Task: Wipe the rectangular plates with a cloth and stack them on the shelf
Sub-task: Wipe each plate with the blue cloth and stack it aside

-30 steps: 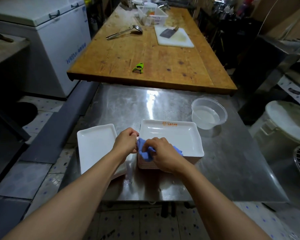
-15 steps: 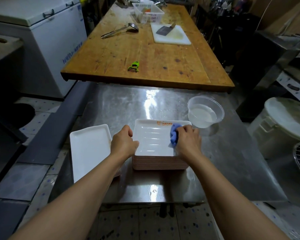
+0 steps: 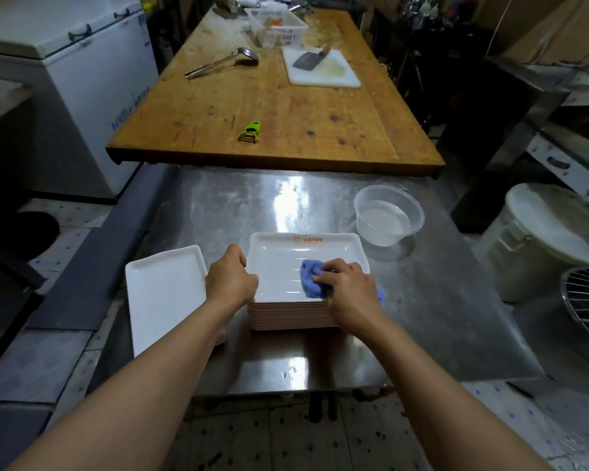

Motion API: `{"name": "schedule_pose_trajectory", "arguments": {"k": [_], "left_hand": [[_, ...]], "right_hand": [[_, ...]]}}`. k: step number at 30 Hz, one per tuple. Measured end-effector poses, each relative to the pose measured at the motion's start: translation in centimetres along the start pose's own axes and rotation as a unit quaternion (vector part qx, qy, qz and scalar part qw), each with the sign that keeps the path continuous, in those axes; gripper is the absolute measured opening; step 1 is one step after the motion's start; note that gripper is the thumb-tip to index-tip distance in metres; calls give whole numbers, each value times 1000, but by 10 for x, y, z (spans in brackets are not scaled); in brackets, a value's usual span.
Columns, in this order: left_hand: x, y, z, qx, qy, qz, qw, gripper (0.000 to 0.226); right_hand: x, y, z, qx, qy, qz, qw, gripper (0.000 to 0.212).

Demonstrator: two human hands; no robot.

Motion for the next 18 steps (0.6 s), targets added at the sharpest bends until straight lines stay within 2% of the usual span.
{"name": "schedule_pose_trajectory", "arguments": {"k": [3, 7, 10, 12, 15, 18], "left_hand": [[-2, 1, -2, 7, 7, -17, 1000, 17], [-6, 5, -3, 8, 14, -34, 999, 18], [-11, 10, -4, 13, 17, -33, 999, 19], [-16, 17, -6, 32, 22, -18, 999, 24], [-28, 38, -10, 98, 40, 45, 993, 39], [-41, 76, 4, 123, 27, 191, 973, 44]], "right_hand": [[-12, 28, -15, -70, 31, 25, 997, 35], [-27, 38, -23, -117, 48, 35, 991, 18], [-35, 40, -31, -113, 64, 46, 991, 26], [-38, 49, -41, -64, 87, 74, 991, 22], [-40, 74, -59, 70, 121, 138, 980, 26], [-42, 91, -72, 173, 149, 165, 960, 26]]}}
Point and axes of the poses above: each hand's wrist, its own x-axis towards the middle knuckle, its own z-axis out of the palm, y = z × x, the point moved 8 cm from there along x, towards the middle knuckle, and after that the axes turned 13 degrees about z, right-handed, at the moved point
